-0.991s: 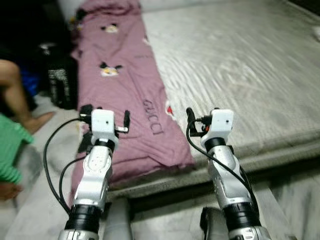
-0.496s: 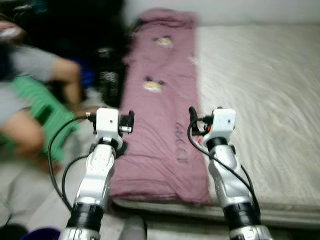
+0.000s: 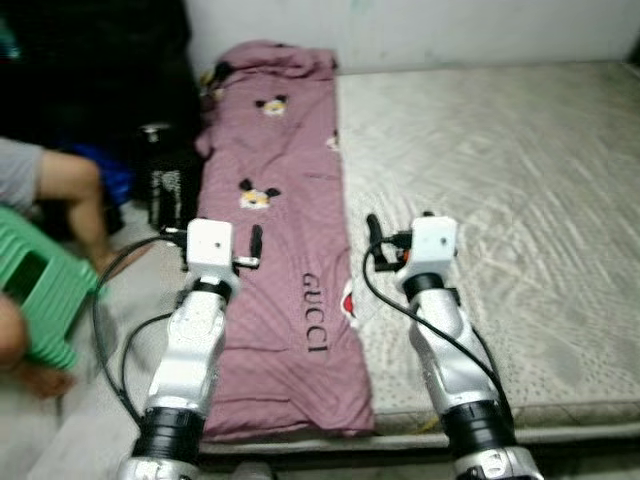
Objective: Clean up the room
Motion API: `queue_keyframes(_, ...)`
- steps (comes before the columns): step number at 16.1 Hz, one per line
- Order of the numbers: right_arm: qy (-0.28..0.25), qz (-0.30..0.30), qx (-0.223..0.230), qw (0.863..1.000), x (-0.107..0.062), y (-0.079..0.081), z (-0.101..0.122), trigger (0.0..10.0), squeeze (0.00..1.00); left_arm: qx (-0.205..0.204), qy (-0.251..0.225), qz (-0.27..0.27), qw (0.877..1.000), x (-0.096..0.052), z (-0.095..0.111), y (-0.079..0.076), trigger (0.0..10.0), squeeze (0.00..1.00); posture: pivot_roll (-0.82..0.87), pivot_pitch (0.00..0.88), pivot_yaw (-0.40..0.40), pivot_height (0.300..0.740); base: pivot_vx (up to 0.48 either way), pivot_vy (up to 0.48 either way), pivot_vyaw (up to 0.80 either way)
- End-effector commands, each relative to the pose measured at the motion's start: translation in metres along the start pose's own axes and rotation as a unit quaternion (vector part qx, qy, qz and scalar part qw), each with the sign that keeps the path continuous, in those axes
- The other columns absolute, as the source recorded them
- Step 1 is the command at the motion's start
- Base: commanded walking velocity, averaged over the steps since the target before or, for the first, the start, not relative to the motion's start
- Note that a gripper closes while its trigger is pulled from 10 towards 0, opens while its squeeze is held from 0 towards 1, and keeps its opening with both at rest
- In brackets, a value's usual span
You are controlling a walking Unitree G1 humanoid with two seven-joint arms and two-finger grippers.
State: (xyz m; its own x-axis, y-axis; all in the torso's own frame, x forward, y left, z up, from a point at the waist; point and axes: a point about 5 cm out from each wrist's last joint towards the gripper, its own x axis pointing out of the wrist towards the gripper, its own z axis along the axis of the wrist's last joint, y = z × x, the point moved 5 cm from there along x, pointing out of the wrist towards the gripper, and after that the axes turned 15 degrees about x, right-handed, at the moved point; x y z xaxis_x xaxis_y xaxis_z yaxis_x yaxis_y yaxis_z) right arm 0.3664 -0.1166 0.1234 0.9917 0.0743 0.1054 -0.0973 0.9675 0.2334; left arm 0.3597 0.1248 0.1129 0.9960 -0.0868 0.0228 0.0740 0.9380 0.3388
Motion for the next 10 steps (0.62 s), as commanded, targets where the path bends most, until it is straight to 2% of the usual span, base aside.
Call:
queue_keyframes(1, -0.001, -0.003, -0.001, 1.0, -0.0005, -0.0024, 0.0005, 10.0, 0.0, 0.007, 0.004, -0.003, 1.0, -0.0015, -0.0032, 0.0002, 10.0, 0.0, -0.01, 0.0, 0.063, 0.74, 0.0, 0.0, 0.0)
queue_keyframes(8, -0.003, 0.002, 0.006, 1.0, 0.0008, 0.0006, -0.0005, 10.0, 0.0, -0.007, -0.003, -0.014, 1.0, -0.0043, -0.0041, -0.0053, 10.0, 0.0, 0.0, 0.0, 0.062, 0.74, 0.0, 0.0, 0.0)
queue_keyframes(10, 0.001, -0.002, 0.004, 1.0, 0.0, 0.001, -0.0027, 10.0, 0.0, 0.007, -0.001, -0.009, 1.0, -0.0042, -0.0049, -0.0036, 10.0, 0.0, 0.0, 0.0, 0.062, 0.74, 0.0, 0.0, 0.0)
